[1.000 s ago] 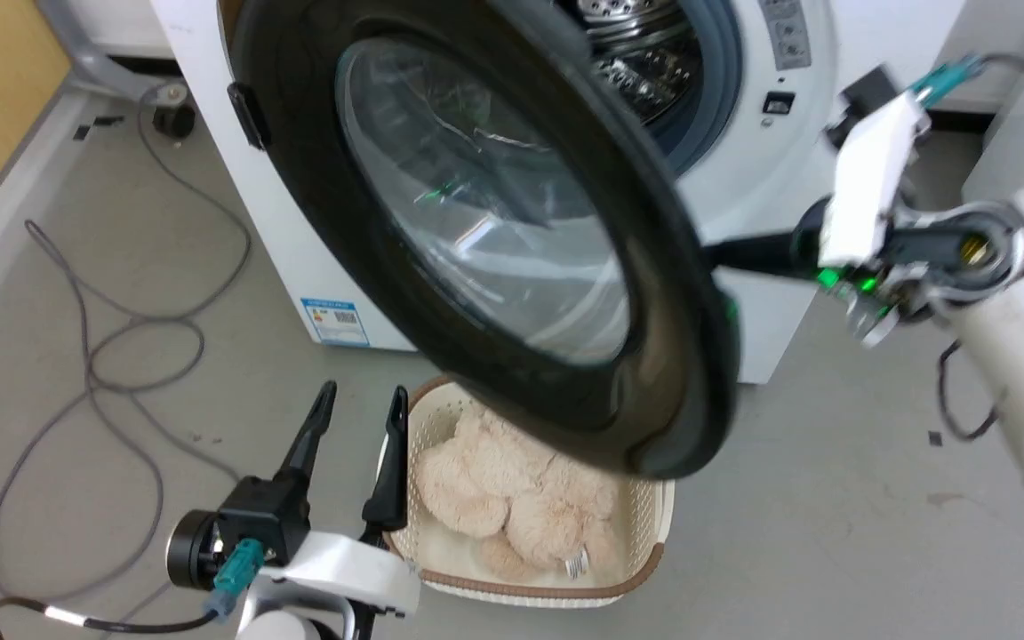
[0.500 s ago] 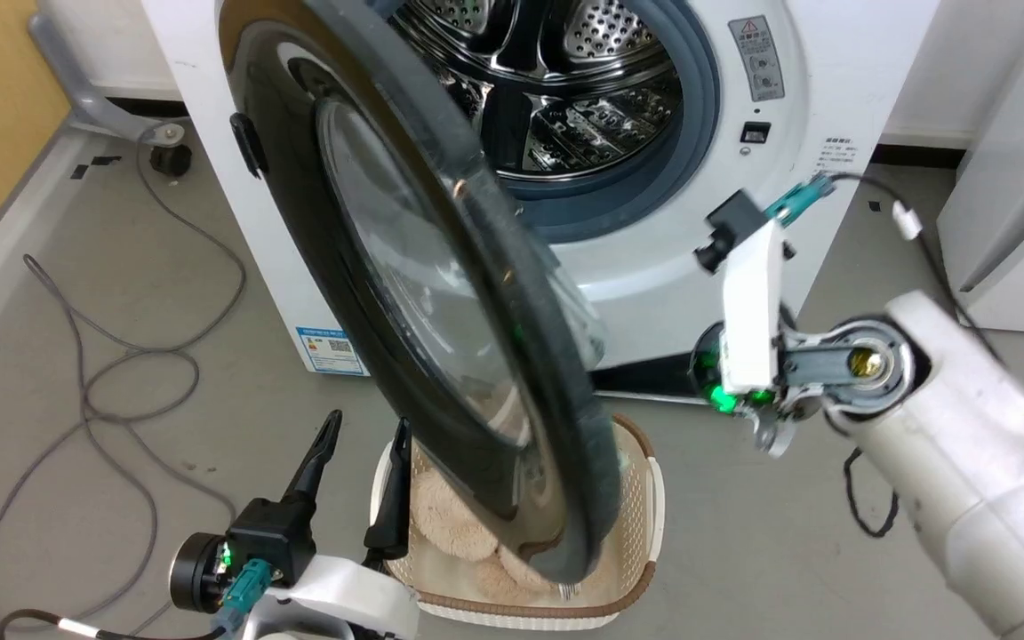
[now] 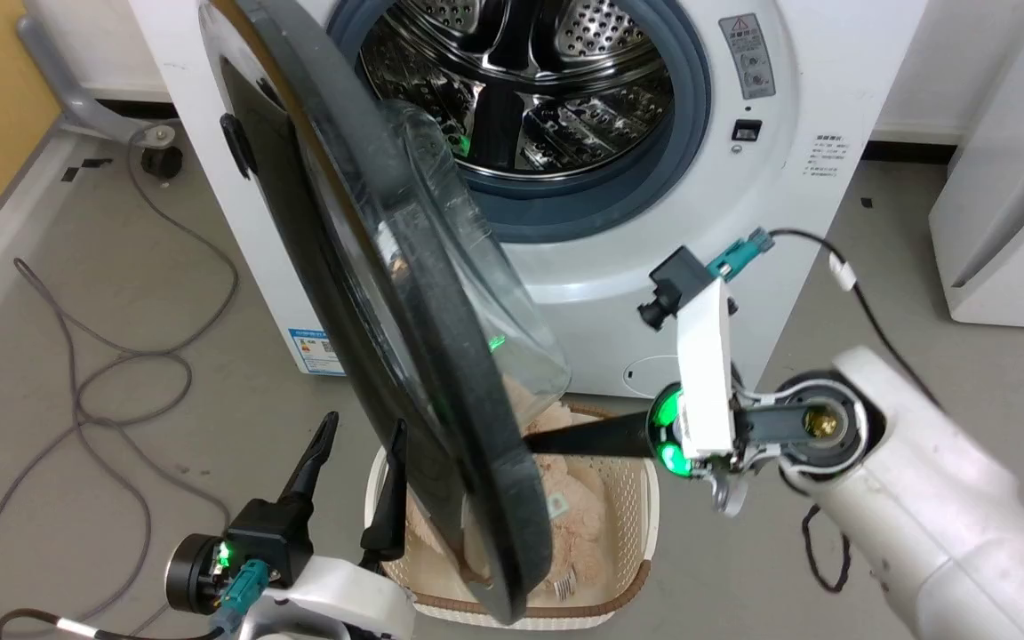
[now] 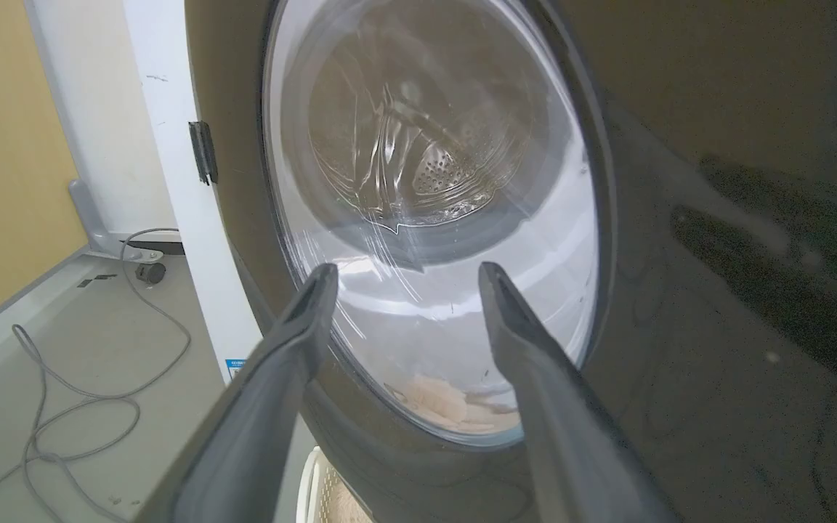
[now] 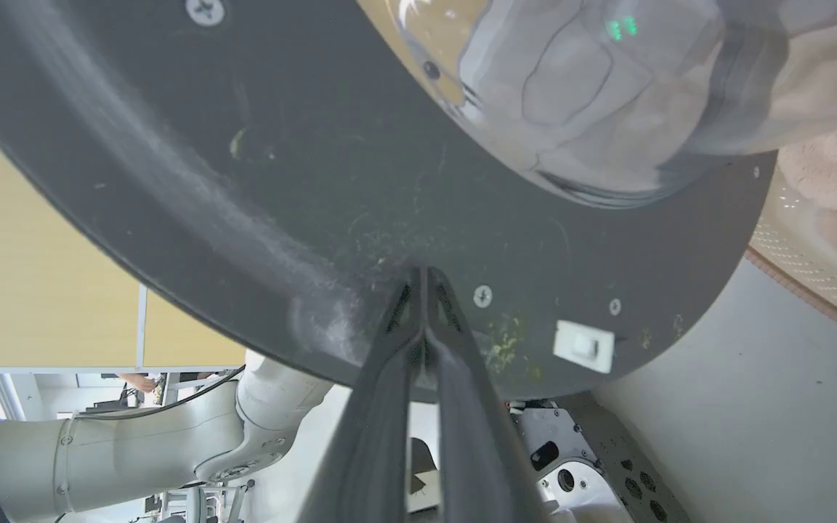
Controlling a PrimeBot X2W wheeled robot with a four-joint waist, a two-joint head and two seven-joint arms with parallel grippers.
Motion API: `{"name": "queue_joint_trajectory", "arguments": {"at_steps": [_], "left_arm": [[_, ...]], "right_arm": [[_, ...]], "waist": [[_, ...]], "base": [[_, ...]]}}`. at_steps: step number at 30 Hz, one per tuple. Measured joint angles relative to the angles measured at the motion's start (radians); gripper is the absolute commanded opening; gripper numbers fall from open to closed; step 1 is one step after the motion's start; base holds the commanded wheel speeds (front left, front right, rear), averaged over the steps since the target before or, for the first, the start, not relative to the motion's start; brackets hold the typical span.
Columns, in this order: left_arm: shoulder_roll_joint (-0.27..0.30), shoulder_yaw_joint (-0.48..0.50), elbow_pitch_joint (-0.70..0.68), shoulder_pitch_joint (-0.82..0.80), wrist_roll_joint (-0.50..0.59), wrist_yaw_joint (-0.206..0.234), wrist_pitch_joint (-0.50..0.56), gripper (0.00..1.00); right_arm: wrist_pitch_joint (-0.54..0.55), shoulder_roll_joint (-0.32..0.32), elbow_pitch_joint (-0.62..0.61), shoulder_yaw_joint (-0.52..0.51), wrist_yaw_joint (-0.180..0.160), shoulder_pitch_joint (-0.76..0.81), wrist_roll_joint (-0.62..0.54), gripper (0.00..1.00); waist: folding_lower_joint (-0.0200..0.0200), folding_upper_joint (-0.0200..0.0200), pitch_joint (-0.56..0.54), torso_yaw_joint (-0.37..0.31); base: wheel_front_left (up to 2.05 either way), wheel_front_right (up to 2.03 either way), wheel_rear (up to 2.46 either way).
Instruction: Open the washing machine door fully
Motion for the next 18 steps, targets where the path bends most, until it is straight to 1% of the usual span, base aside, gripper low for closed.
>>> {"name": "queue_joint_trajectory", "arguments": {"at_steps": [2,4,5,6,7,10,14,18], "left_arm": [[0.0,0.0,0.0,0.0,0.0,0.0,0.0,1.0],[0.0,0.0,0.0,0.0,0.0,0.001,0.0,1.0],[0.0,0.0,0.0,0.001,-0.001,0.002,0.0,1.0],[0.001,0.0,-0.001,0.001,-0.002,0.003,0.0,1.0],[0.001,0.001,-0.001,0.002,-0.002,0.007,0.0,1.0],[0.002,0.003,-0.001,0.004,-0.002,0.01,0.0,1.0],[0.004,0.007,-0.003,0.019,-0.002,0.013,0.0,1.0],[0.008,0.007,0.0,0.022,-0.003,0.019,0.0,1.0]], "right_arm": [[-0.01,0.003,-0.015,-0.001,0.0,0.016,0.007,0.0],[-0.051,0.003,-0.04,-0.009,0.0,0.032,0.0,0.0],[-0.081,0.005,-0.052,-0.018,0.0,0.042,-0.003,0.07],[-0.122,0.006,-0.065,-0.03,0.0,0.054,-0.013,0.48],[-0.164,0.006,-0.075,-0.039,0.0,0.065,-0.03,1.0],[-0.295,0.008,-0.096,-0.075,0.0,0.123,-0.068,1.0],[-0.499,0.011,-0.1,-0.14,0.0,0.223,-0.116,1.0],[-0.746,0.008,-0.049,-0.218,0.0,0.325,-0.195,1.0]], "waist": [[-0.0001,0.0,-0.001,-0.001],[0.0,0.0,-0.002,-0.002],[-0.0001,0.0,-0.003,-0.003],[0.0,0.0,-0.003,-0.005],[-0.0001,0.0,-0.002,-0.007],[0.0001,0.0,-0.005,-0.015],[0.0,0.0,-0.013,-0.028],[0.0,0.0,-0.023,-0.037]], "base": [[0.0,0.0,0.0],[0.0,0.0,0.0],[0.0,0.0,0.0],[0.0,0.0,0.0],[0.0,0.0,0.0],[0.0,0.0,0.0],[0.0,0.0,0.0],[0.0,0.0,0.0]]}}
